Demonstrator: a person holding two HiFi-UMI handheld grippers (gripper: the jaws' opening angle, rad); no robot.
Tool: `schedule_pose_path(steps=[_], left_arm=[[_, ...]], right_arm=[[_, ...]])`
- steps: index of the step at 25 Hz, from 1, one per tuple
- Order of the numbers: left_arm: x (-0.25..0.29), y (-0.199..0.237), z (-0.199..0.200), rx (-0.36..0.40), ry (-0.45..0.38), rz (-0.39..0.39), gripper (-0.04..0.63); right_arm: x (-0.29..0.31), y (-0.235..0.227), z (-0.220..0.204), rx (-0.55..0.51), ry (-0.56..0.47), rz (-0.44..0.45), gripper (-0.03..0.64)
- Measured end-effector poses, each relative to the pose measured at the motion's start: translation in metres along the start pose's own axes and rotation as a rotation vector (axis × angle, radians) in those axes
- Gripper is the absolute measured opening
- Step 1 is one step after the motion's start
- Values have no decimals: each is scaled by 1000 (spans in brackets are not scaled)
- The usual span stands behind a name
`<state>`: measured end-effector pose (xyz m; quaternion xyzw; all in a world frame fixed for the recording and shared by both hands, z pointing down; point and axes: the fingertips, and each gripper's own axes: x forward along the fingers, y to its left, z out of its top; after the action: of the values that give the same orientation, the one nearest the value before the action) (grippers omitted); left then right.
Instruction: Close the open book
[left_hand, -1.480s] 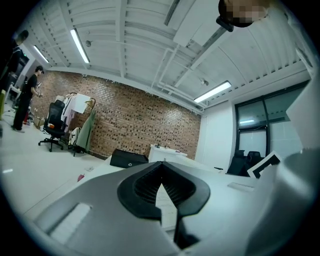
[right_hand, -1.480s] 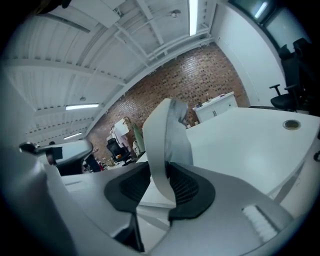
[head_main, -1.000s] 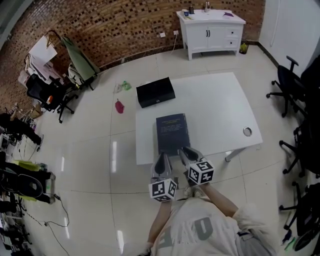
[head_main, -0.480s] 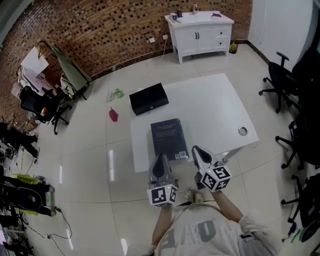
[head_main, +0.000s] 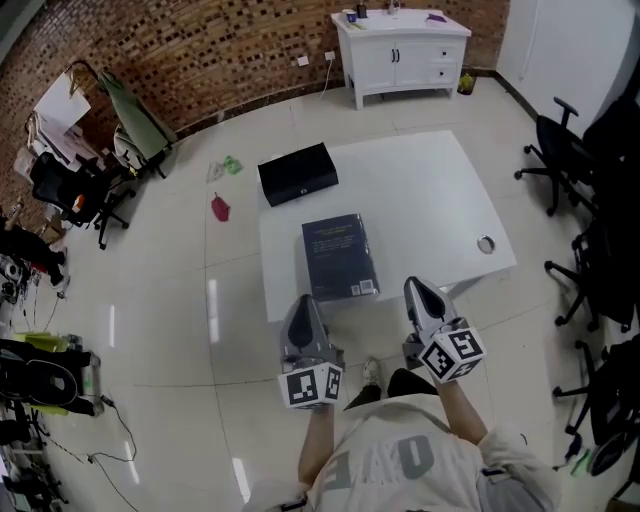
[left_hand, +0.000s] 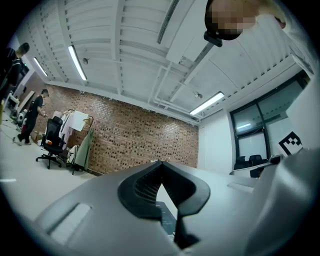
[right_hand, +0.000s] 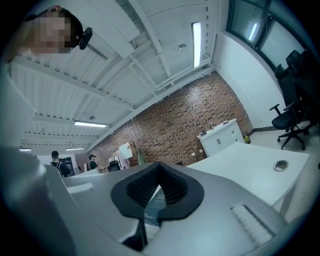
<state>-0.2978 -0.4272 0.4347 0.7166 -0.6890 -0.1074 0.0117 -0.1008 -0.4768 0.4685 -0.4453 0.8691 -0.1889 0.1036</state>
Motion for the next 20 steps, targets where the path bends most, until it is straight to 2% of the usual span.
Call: schedule_pose_path(steps=[4, 8, 12, 17, 20], left_arm=[[-36, -1, 7, 22, -19, 38, 11], [-86, -27, 11, 58, -23, 41, 11], [-168, -74, 6, 63, -18, 43, 11], [-284, -152, 6, 20, -2, 33, 11], [-336, -183, 11, 4, 5, 38, 11]], right_arm=[[-39, 7, -5, 14, -6, 2, 3], [-98, 16, -6, 7, -26, 17, 3], [-199, 21, -16, 5, -35, 26, 3], [-330, 25, -24, -14, -24, 14, 3], [-392, 39, -28, 0, 1, 25, 3]])
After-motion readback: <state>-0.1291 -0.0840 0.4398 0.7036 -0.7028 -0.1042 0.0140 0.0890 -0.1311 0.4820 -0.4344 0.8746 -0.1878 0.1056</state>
